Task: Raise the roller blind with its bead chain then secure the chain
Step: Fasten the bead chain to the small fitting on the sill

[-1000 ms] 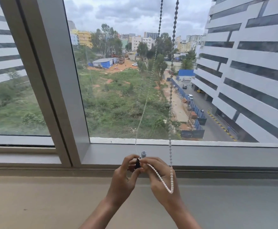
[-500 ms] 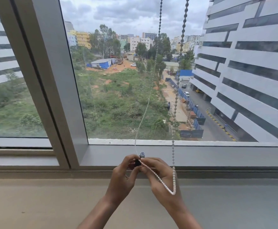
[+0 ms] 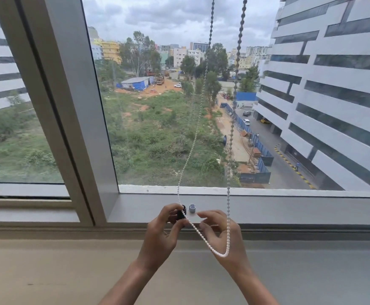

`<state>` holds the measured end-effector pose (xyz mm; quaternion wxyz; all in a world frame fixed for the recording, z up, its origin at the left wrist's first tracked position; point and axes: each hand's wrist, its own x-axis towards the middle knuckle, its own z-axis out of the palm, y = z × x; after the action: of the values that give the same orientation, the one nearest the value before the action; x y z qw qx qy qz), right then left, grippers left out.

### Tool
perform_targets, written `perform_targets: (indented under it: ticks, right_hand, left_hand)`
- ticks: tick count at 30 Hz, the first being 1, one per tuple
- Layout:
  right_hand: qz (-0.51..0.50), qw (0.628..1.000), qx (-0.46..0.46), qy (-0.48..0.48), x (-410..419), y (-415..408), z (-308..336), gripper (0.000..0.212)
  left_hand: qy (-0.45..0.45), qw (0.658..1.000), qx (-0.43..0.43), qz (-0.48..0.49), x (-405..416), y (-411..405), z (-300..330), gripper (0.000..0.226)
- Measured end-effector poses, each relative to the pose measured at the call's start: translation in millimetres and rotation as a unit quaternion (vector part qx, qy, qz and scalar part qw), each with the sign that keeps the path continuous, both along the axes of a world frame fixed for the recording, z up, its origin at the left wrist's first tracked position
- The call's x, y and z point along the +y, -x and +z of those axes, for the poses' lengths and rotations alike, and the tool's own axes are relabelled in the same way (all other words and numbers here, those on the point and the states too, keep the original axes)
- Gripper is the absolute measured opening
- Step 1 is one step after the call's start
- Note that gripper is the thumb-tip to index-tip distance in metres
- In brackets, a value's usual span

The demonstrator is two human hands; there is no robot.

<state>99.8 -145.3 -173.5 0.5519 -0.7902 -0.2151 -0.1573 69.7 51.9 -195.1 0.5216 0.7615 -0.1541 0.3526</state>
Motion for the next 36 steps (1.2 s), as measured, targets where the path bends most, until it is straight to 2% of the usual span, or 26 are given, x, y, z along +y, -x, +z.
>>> perform_targets:
  ticks: [7, 18, 24, 26, 31, 36]
  right_hand:
    - [-0.047, 0.987, 0.049, 0.146, 17, -45, -24, 0.027]
    - [-0.038, 0.964, 0.089, 0.247, 57, -88, -21, 0.041]
    - [-0.043, 0.949, 0.097, 0.295, 63, -102, -26, 0.028]
    - [-0.047, 0.948, 0.095, 0.302, 64, -106, -27, 0.023]
    - [-0.041, 0.95, 0.079, 0.298, 65, -110, -26, 0.026]
    - [-0.028, 0.98, 0.086, 0.179, 64, -106, -10, 0.016]
  left_hand:
    - [0.008, 1.0, 0.008, 0.003, 14, -3, -5, 0.035]
    - [0.015, 1.0, 0.015, 0.007, 31, -13, -9, 0.032]
    - [0.024, 1.0, 0.007, 0.006, 38, -18, -8, 0.029]
    - [0.026, 1.0, 0.006, 0.003, 39, -19, -6, 0.029]
    - [0.027, 1.0, 0.009, 0.004, 42, -22, -2, 0.036]
    - [0.036, 0.999, 0.005, 0.001, 40, -25, 4, 0.036]
